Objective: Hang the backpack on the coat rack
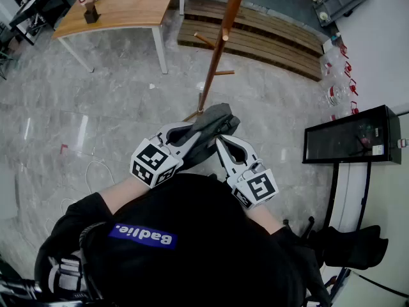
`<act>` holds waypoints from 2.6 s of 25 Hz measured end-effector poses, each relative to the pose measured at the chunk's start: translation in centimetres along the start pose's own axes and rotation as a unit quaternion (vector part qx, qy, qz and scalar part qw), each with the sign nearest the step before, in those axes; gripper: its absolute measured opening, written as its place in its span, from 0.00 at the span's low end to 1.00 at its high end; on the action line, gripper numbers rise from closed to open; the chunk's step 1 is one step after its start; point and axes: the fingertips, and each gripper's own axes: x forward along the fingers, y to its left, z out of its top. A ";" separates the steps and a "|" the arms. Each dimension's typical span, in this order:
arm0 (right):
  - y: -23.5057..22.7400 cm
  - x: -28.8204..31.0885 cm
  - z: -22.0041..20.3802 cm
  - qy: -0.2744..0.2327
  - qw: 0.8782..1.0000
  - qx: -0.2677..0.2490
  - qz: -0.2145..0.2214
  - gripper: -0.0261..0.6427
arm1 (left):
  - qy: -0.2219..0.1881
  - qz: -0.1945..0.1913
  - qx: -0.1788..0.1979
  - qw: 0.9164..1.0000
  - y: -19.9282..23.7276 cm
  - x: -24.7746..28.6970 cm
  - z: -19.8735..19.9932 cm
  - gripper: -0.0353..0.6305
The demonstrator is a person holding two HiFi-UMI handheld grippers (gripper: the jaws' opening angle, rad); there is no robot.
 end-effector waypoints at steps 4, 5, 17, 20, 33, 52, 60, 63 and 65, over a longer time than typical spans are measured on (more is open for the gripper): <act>0.4 -0.1 -0.1 -0.001 1.000 0.000 0.000 0.05 | 0.000 -0.001 0.001 1.000 -0.1 -0.3 -0.2 0.15; 0.4 -0.1 -0.1 -0.001 1.000 0.000 0.000 0.05 | 0.000 -0.001 0.001 1.000 -0.1 -0.3 -0.2 0.15; 1.5 -0.2 0.1 -0.010 1.000 0.010 -0.004 0.05 | 0.006 -0.012 -0.004 1.000 -0.1 -0.6 -0.5 0.15; 1.7 0.0 0.3 -0.011 1.000 0.010 -0.019 0.05 | 0.007 -0.023 -0.003 1.000 0.0 -0.4 -0.4 0.15; 1.4 0.6 1.4 -0.033 0.991 0.019 -0.129 0.05 | 0.000 -0.086 0.014 0.996 2.0 1.6 1.4 0.15; -10.5 -3.4 -0.2 -0.019 0.998 0.039 -0.048 0.05 | 0.003 0.016 -0.033 0.999 4.9 15.7 2.3 0.15; -14.1 -3.9 -0.4 -0.020 0.998 0.046 -0.030 0.05 | -0.003 0.044 -0.051 0.998 6.7 20.9 2.2 0.15; -15.5 -4.4 -0.5 -0.017 0.998 0.052 -0.035 0.05 | -0.006 0.051 -0.060 0.997 7.6 22.7 2.2 0.15; -16.2 -4.7 -0.8 -0.013 0.997 0.059 -0.038 0.05 | -0.003 0.056 -0.065 0.996 8.1 23.8 1.9 0.15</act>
